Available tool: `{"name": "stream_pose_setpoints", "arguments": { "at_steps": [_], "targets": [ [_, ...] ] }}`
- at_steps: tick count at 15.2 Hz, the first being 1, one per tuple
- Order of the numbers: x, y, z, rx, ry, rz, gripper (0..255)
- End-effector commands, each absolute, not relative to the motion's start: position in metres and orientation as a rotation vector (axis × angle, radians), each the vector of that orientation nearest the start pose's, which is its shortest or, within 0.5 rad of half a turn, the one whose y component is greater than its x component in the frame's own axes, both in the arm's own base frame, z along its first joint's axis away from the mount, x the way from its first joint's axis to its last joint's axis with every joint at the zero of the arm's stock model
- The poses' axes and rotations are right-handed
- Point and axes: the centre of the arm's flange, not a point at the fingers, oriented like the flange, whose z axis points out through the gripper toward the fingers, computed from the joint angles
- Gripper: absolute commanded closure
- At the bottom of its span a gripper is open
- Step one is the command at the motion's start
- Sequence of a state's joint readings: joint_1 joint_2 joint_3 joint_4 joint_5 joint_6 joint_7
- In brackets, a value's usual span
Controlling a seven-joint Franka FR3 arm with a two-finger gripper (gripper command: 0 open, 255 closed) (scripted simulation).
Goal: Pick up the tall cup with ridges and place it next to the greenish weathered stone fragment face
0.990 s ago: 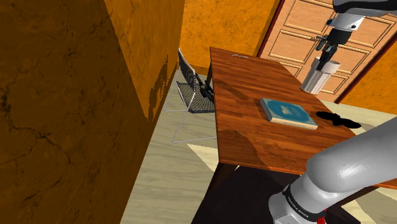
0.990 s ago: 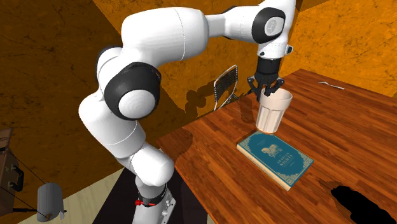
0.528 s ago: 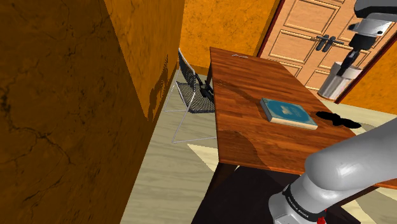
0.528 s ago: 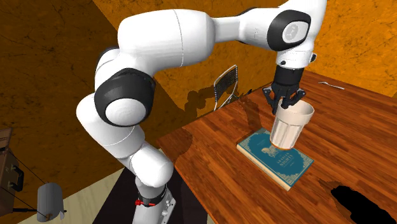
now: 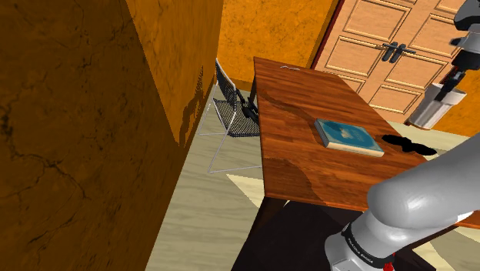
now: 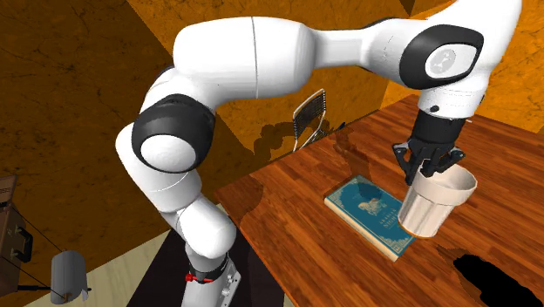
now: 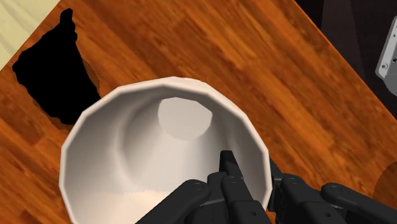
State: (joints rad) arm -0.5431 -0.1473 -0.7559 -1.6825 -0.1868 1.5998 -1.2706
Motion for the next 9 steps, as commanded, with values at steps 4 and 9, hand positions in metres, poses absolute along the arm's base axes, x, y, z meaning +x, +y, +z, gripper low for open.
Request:
{"name": "stream_pose_setpoints", "arguments": {
  "at_steps": [4,9],
  "targets": [
    [0.037,-0.546,0.631,-3.188,0.028,0.119,255],
    [-0.020,-0.579,0.631,-3.188,0.028,0.119,255]
  ]
}}
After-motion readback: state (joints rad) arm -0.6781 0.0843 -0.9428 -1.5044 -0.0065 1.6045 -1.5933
